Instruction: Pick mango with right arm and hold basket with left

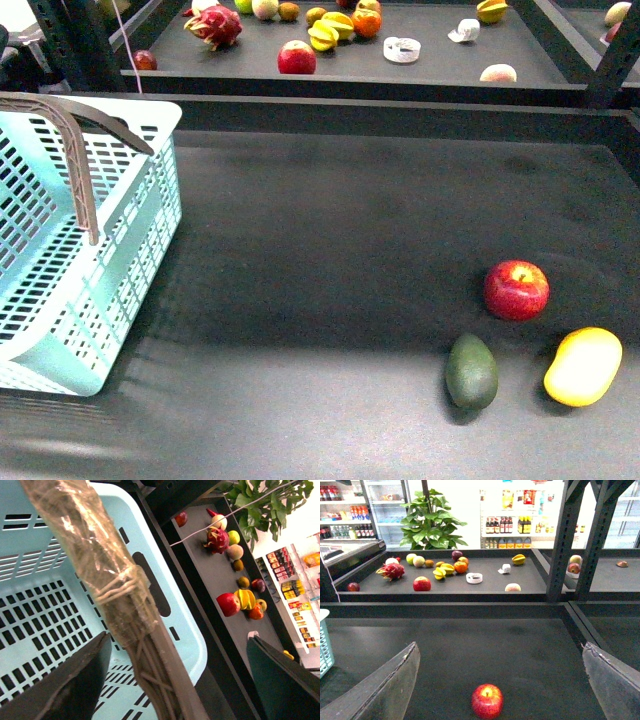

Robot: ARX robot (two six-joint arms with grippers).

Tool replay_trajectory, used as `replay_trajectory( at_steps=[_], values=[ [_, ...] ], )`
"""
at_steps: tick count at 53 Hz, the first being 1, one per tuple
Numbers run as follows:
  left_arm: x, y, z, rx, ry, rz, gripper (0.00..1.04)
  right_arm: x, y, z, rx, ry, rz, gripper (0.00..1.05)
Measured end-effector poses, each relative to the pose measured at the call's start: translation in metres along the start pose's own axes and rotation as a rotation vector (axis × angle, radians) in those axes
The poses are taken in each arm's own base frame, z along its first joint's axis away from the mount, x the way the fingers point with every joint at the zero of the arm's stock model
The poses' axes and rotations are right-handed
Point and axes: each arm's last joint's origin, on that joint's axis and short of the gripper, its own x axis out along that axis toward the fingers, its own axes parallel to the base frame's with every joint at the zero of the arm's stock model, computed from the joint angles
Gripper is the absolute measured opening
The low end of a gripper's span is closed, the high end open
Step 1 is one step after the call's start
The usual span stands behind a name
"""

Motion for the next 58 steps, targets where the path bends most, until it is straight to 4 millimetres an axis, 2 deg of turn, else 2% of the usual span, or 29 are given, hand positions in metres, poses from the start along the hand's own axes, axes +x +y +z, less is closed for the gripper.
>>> replay_trajectory(
  at_steps=[13, 21, 28, 35, 47, 58],
  values=[
    [0.001, 0.002, -0.010, 0.006, 0.026, 0.005, 0.40, 0.000, 0.000, 0.000, 0.000, 0.000, 0.000, 0.97],
    [-0.001, -0.007, -0.014, -0.054, 0.052, -0.008, 0.17, 0.000, 0.000, 0.000, 0.000, 0.000, 0.000, 0.97],
    [-0.009, -0.012, -0.017, 0.005, 0.049, -0.001, 0.13, 0.000, 0.000, 0.000, 0.000, 0.000, 0.000, 0.97],
    [-0.029, -0.017, -0.018, 0.010, 0.048, -0.021, 0.13, 0.000, 0.000, 0.000, 0.000, 0.000, 0.000, 0.97],
    [-0.077, -0.037, -0.016, 0.169, 0.084, -0.203, 0.13, 0.000, 0.000, 0.000, 0.000, 0.000, 0.000, 0.97],
    [-0.131, -0.052, -0.014, 0.392, 0.142, -0.496, 0.13, 0.000, 0.000, 0.000, 0.000, 0.000, 0.000, 0.97]
  ],
)
